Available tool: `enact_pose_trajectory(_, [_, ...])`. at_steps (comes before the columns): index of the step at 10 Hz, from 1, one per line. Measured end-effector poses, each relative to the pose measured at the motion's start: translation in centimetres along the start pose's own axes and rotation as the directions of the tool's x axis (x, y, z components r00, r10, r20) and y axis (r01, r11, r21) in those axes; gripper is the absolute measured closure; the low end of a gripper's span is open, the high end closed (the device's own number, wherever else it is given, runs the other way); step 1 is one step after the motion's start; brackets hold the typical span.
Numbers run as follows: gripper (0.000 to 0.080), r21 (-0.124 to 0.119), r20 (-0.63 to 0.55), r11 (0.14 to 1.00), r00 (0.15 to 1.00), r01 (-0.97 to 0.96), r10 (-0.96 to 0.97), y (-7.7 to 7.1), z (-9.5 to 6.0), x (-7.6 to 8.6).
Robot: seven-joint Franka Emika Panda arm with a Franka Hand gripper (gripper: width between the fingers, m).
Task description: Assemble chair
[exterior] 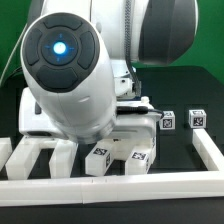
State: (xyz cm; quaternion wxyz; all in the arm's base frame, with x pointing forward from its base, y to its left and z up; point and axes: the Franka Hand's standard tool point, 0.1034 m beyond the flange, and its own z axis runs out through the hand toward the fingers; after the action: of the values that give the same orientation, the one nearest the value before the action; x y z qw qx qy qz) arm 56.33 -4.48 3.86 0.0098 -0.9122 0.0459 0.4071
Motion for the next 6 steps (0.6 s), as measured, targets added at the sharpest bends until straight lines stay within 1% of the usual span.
enact_pose_trajectory(6, [0.0151,0.002,-0.001,1.0,1.0,-0.002,0.002,0.15,-0.01,0.03])
